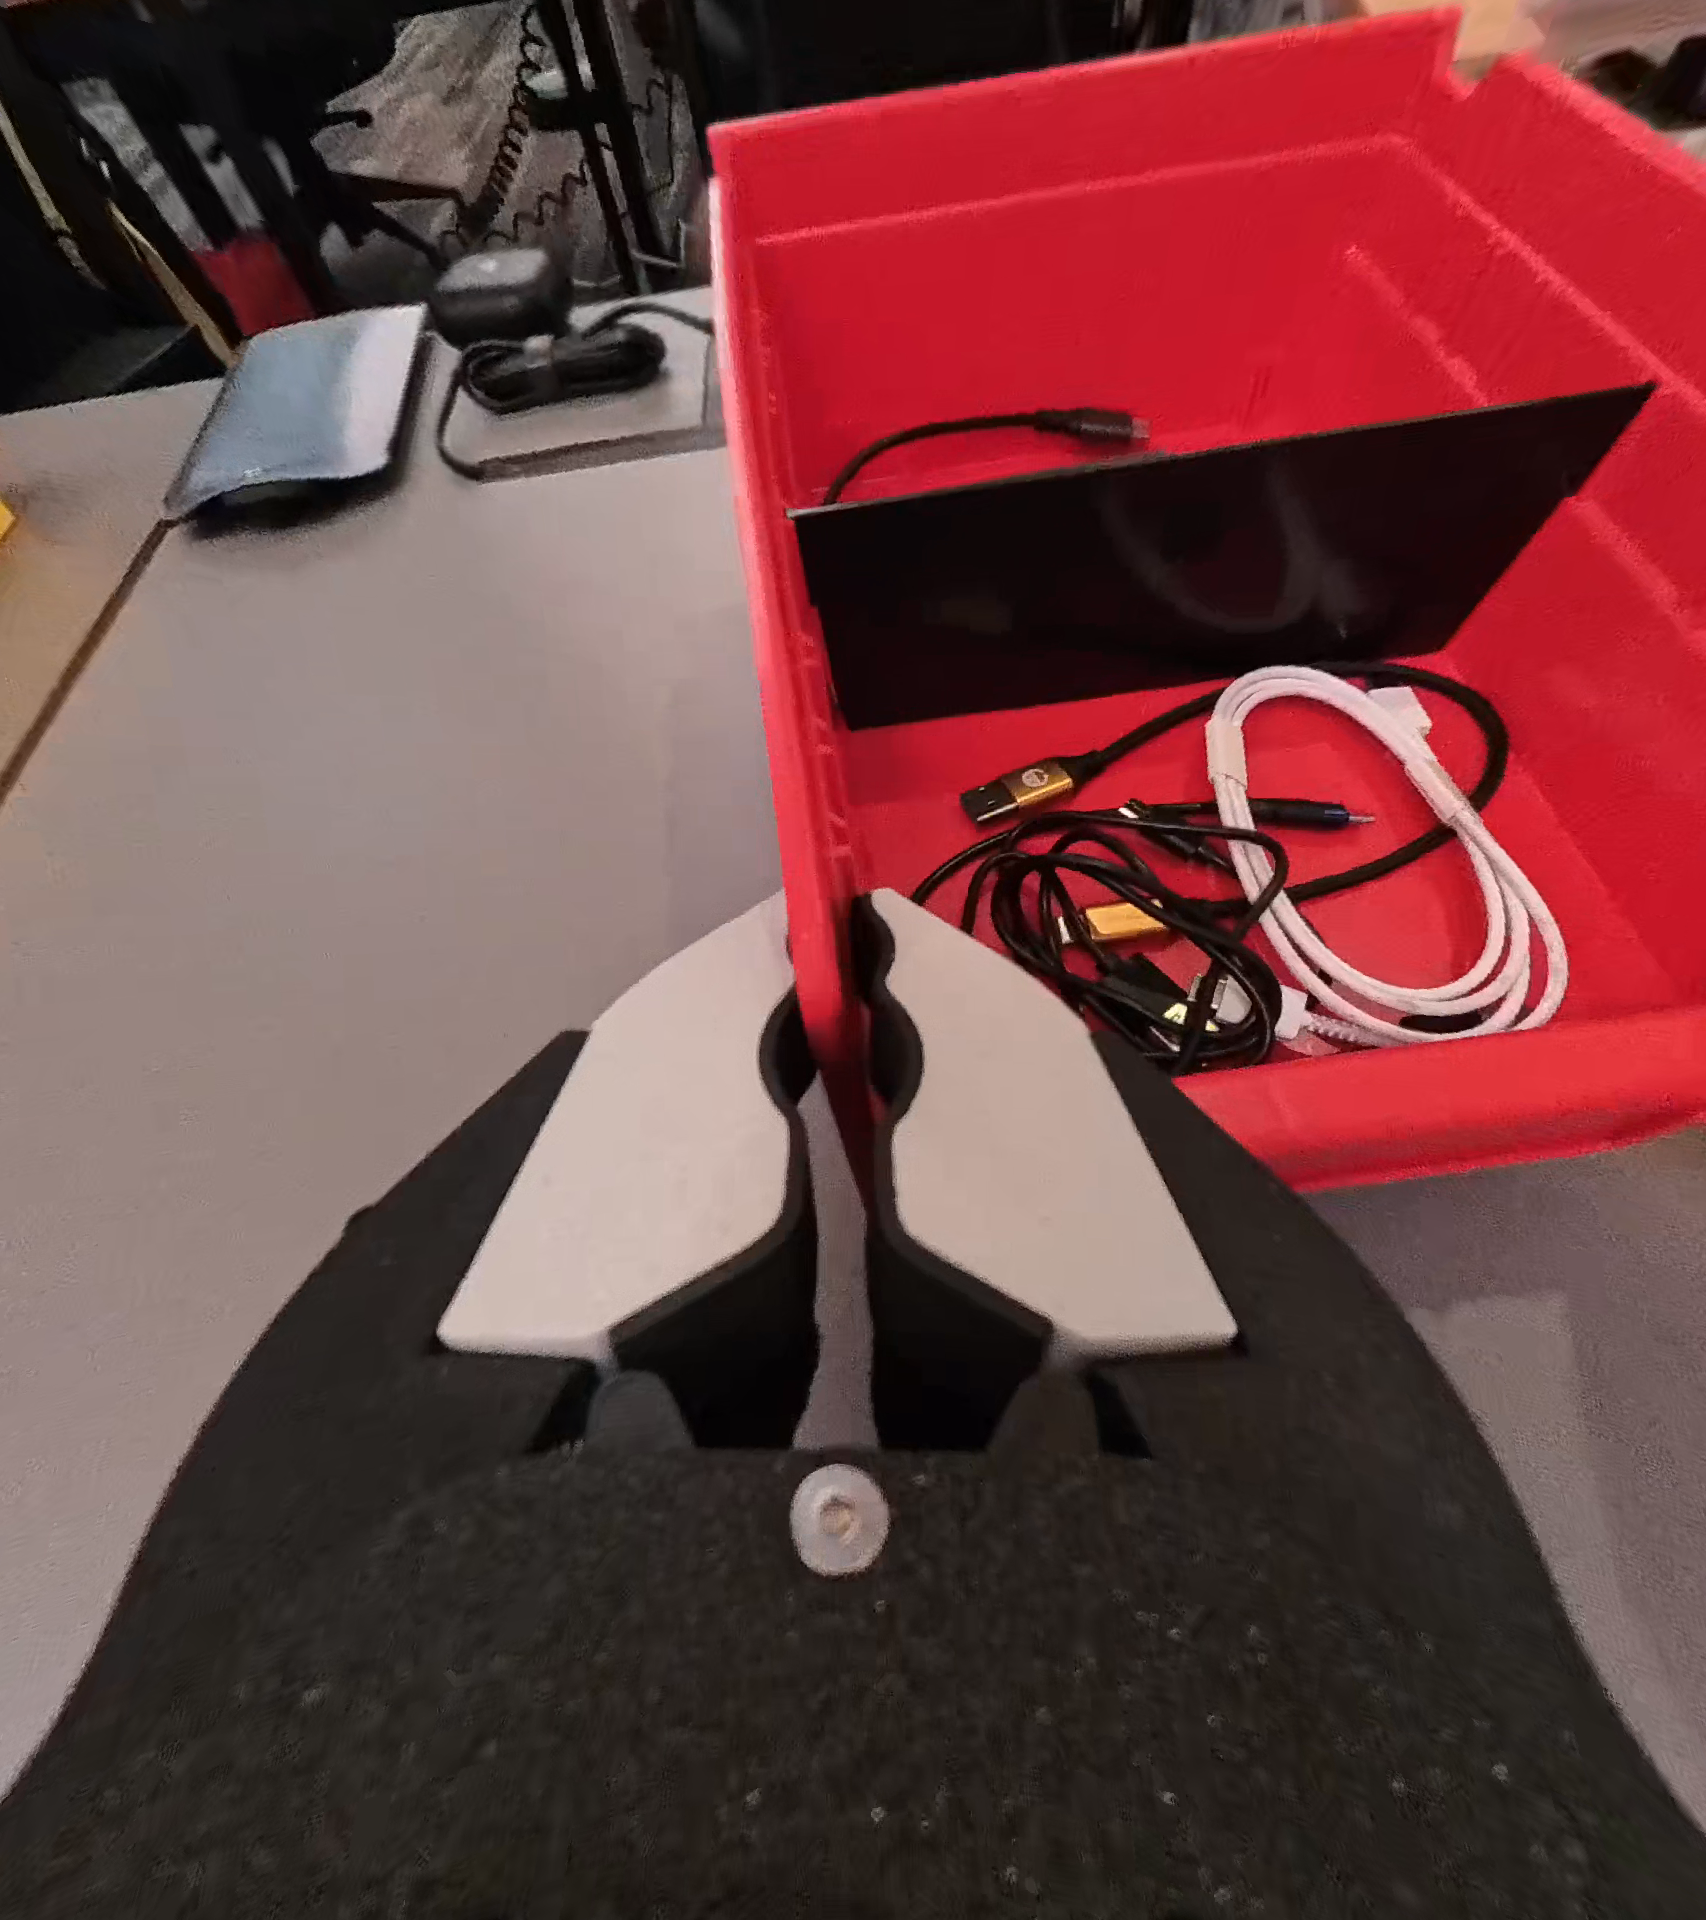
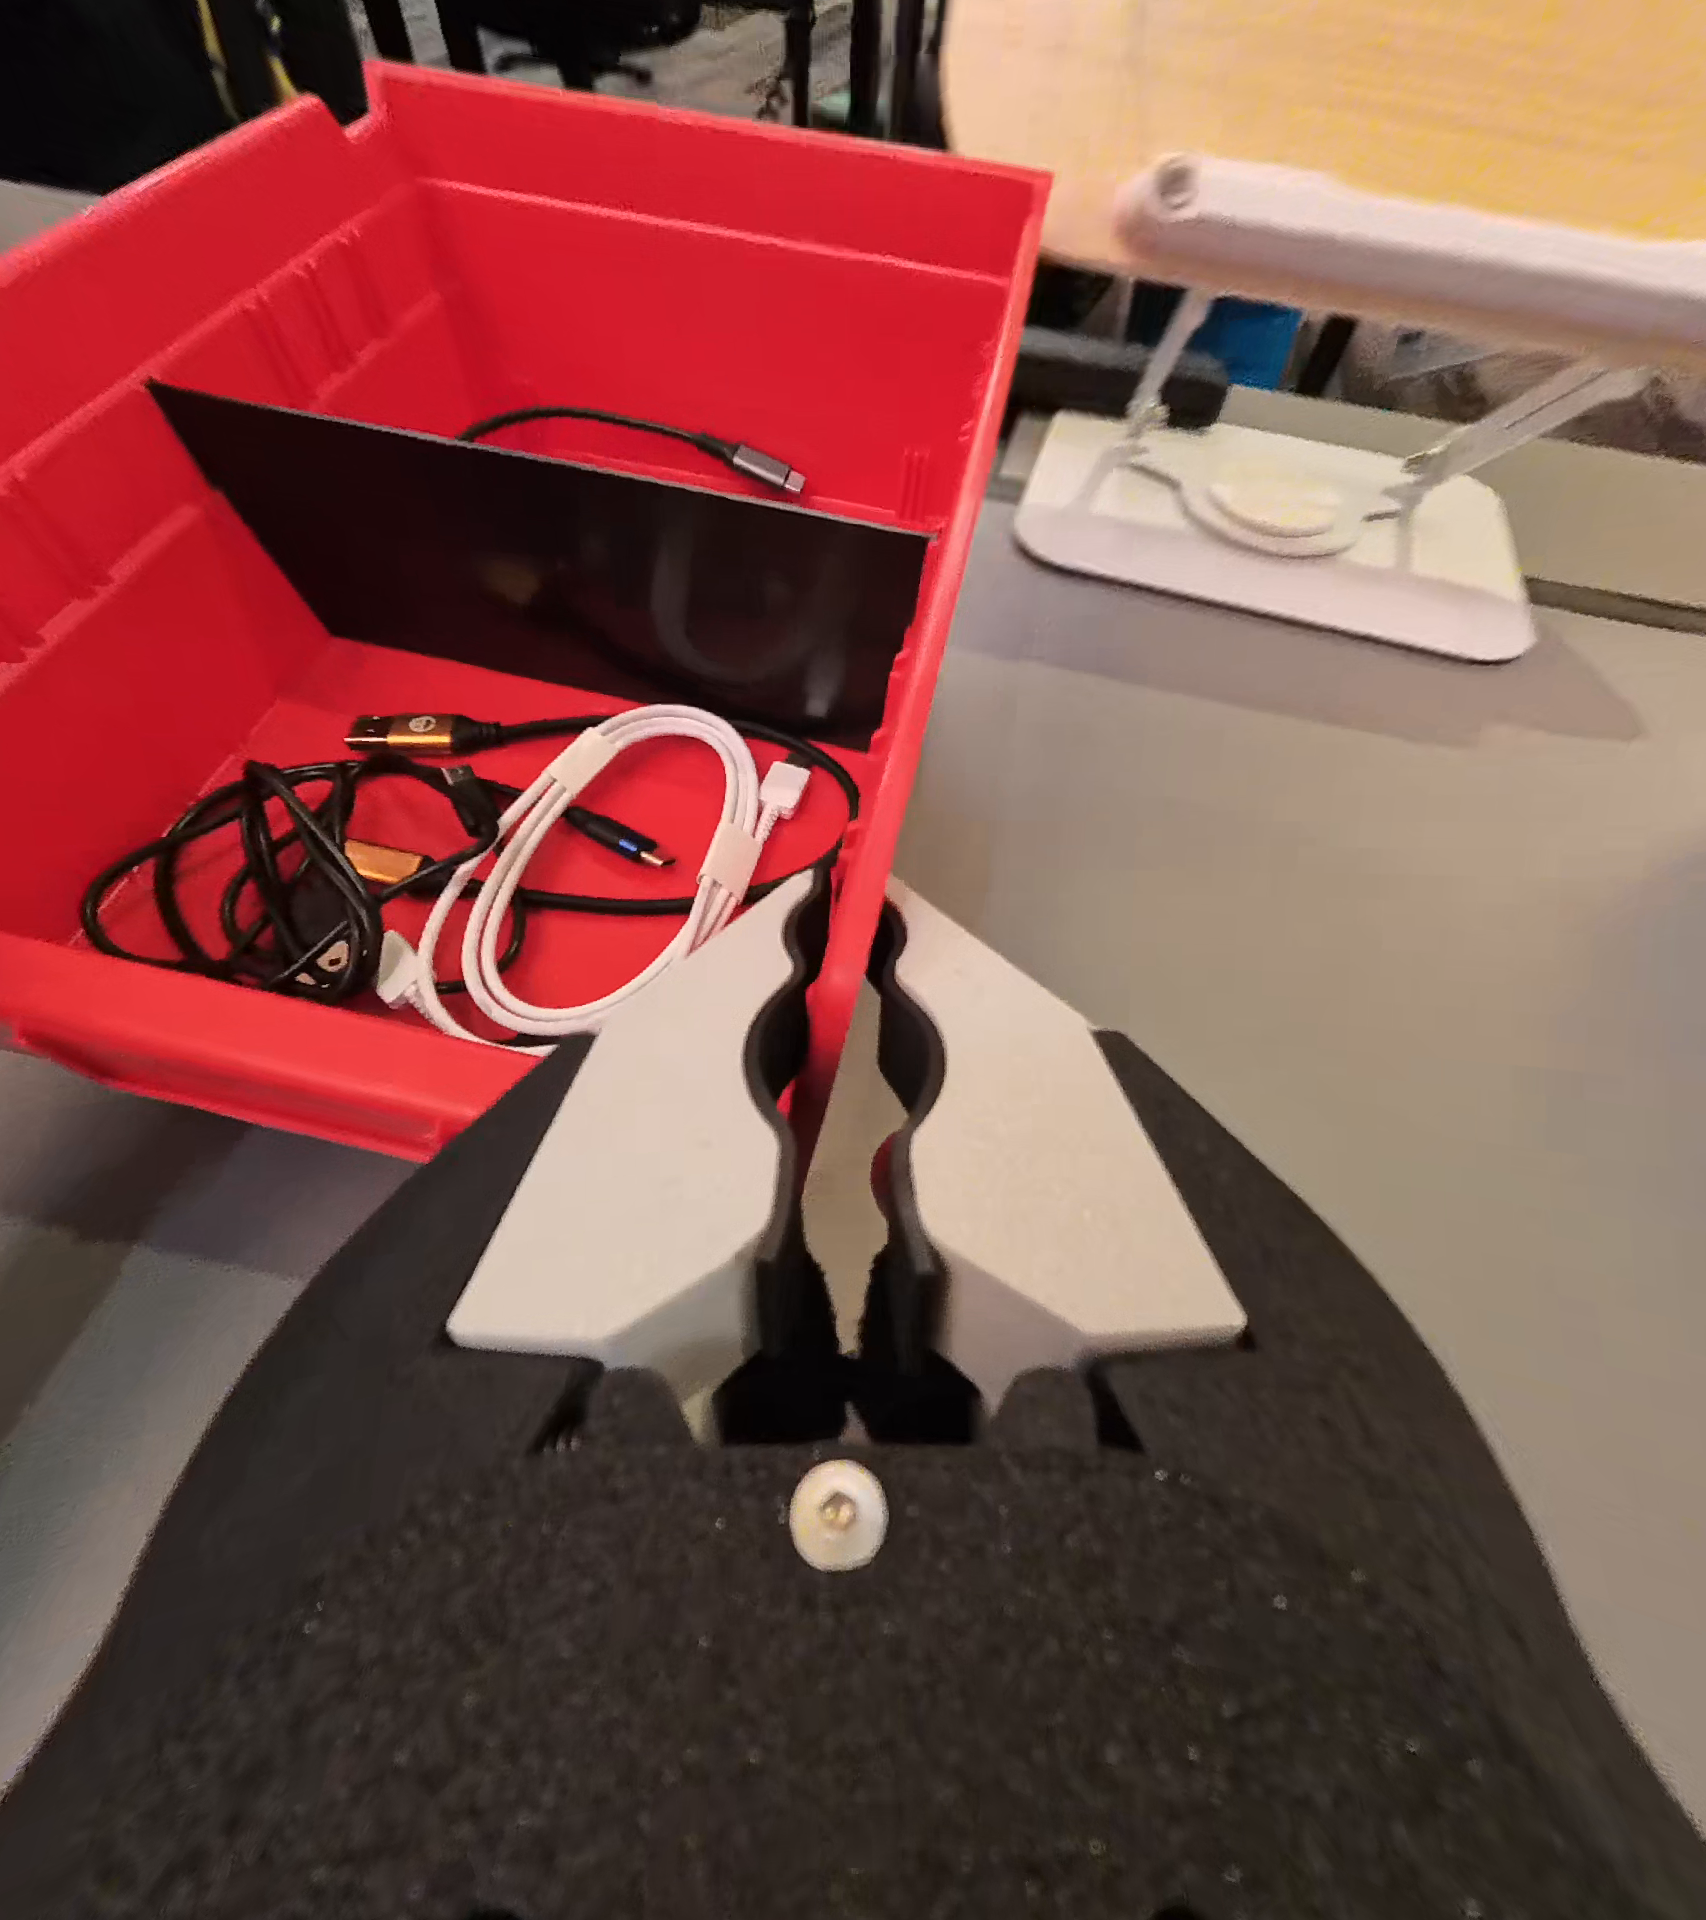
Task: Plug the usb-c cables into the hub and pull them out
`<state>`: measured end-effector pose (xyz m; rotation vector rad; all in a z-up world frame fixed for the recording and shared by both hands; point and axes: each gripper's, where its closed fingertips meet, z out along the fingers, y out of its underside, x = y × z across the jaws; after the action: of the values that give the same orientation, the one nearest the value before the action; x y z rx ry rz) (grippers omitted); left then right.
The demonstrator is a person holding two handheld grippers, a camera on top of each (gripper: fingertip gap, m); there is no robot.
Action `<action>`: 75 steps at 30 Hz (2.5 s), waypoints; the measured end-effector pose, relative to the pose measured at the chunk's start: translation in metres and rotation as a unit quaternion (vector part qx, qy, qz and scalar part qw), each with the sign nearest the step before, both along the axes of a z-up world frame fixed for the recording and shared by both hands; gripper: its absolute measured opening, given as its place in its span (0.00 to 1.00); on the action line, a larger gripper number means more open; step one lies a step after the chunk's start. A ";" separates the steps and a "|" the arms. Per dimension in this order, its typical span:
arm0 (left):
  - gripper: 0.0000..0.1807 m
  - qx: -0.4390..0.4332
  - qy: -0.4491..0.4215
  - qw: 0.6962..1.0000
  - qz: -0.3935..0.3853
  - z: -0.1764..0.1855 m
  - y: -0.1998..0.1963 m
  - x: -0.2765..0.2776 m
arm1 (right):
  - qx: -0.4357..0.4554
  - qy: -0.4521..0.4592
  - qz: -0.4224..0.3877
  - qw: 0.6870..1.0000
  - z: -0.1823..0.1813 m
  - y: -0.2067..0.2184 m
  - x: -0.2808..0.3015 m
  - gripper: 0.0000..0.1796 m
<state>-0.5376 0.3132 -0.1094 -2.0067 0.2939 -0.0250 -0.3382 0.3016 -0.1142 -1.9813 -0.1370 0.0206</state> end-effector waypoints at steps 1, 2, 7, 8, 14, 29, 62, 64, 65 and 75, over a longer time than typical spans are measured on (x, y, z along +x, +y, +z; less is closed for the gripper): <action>0.02 -0.007 0.000 1.000 -0.004 -0.004 0.001 -0.010 | -0.006 -0.001 0.003 1.000 -0.004 0.001 -0.011 0.03; 0.02 -0.013 0.001 1.000 -0.006 -0.009 0.001 -0.019 | -0.012 -0.001 0.008 1.000 -0.009 0.001 -0.020 0.03; 0.02 -0.026 -0.032 0.999 0.014 -0.021 0.004 -0.048 | -0.008 0.000 0.038 0.999 -0.019 0.001 -0.054 0.06; 0.02 -0.027 -0.039 0.999 0.015 -0.021 0.005 -0.049 | -0.007 0.013 0.039 0.999 -0.019 0.002 -0.056 0.06; 0.04 -0.025 -0.031 0.999 0.031 -0.022 0.006 -0.056 | -0.038 0.179 0.199 0.963 -0.006 -0.023 -0.064 0.19; 0.08 -0.049 -0.143 0.978 -0.146 0.059 -0.080 0.093 | 0.099 0.056 -0.008 0.993 0.012 -0.135 0.344 0.31; 0.18 -0.190 -0.087 0.965 -0.158 0.046 -0.011 0.059 | 0.061 0.137 0.008 0.989 -0.008 -0.114 0.344 0.30; 0.21 -0.268 -0.015 0.951 -0.156 0.008 0.015 0.051 | 0.063 0.142 0.012 0.988 -0.006 -0.117 0.341 0.30; 0.21 -0.310 0.000 0.938 -0.157 -0.010 0.023 0.052 | 0.064 0.139 0.012 0.988 -0.005 -0.117 0.341 0.30; 0.05 -0.406 0.046 0.900 -0.155 -0.083 0.054 0.072 | 0.046 0.131 0.020 0.990 -0.013 -0.127 0.339 0.30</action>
<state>-0.4659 0.3673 -0.1927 -2.7690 0.7588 -0.2968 0.0003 0.1748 -0.1269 -1.8644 -0.0065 0.2954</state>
